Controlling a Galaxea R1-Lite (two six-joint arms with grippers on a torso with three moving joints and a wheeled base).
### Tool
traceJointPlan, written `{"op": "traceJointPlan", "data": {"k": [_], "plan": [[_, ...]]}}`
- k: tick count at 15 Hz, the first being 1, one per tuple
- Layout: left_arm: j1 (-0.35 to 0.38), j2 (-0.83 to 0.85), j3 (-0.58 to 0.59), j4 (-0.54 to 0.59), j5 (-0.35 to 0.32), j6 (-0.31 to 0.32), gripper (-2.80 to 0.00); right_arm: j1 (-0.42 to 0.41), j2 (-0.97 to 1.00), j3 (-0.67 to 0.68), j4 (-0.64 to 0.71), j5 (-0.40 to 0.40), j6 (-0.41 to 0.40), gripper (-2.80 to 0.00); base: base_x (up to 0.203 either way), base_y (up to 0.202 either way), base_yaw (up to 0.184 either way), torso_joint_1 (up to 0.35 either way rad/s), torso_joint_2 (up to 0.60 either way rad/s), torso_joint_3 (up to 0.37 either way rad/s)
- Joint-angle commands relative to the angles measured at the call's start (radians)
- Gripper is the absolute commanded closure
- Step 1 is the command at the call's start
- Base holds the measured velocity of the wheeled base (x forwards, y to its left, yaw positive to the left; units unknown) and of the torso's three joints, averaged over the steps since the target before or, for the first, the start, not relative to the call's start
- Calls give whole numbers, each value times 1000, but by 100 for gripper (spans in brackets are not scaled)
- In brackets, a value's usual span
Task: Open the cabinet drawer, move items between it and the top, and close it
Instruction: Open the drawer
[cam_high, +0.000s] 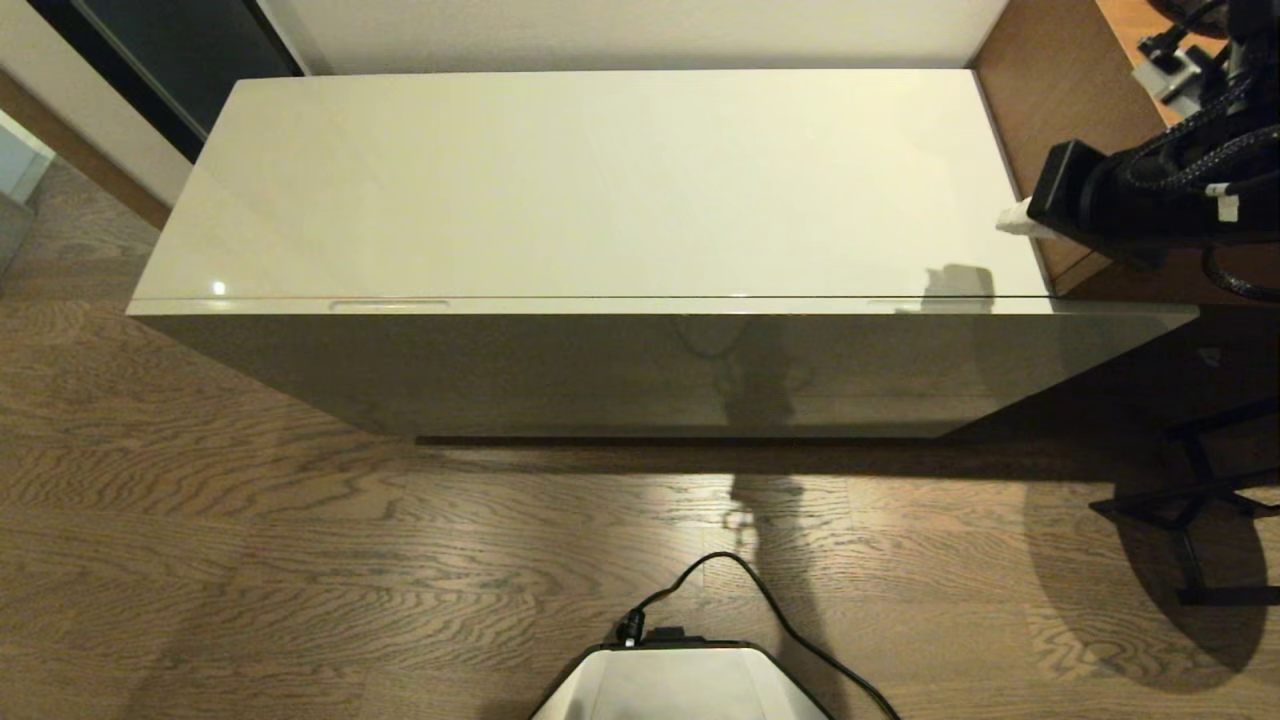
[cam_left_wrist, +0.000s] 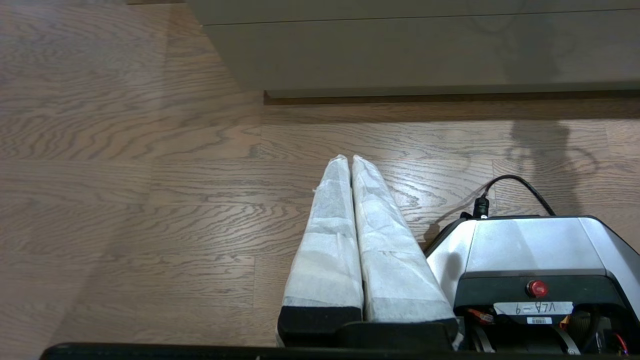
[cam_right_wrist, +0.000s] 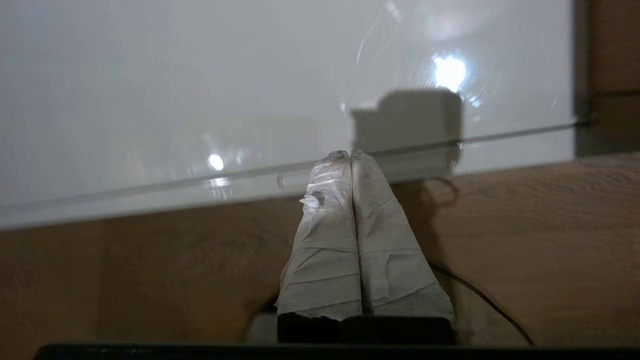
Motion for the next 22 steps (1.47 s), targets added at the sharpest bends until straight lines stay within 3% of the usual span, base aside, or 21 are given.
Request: {"op": "traceJointPlan", "data": {"k": [1, 3, 7, 10, 14, 22], "plan": [[0, 1, 0, 0, 0, 1, 0, 47, 11, 17, 29, -6, -14, 0, 0, 0, 0, 0, 0, 0], [0, 1, 0, 0, 0, 1, 0, 77, 34, 45, 42, -12, -8, 0, 0, 0, 0, 0, 0, 0], [0, 1, 0, 0, 0, 1, 0, 121, 90, 71, 42, -110, -3, 0, 0, 0, 0, 0, 0, 0], [0, 1, 0, 0, 0, 1, 0, 120, 123, 65, 29, -116, 36, 0, 0, 0, 0, 0, 0, 0], [0, 1, 0, 0, 0, 1, 0, 120, 148, 76, -146, -186, 84, 0, 0, 0, 0, 0, 0, 0], [0, 1, 0, 0, 0, 1, 0, 120, 171, 99, -155, -200, 87, 0, 0, 0, 0, 0, 0, 0]]}}
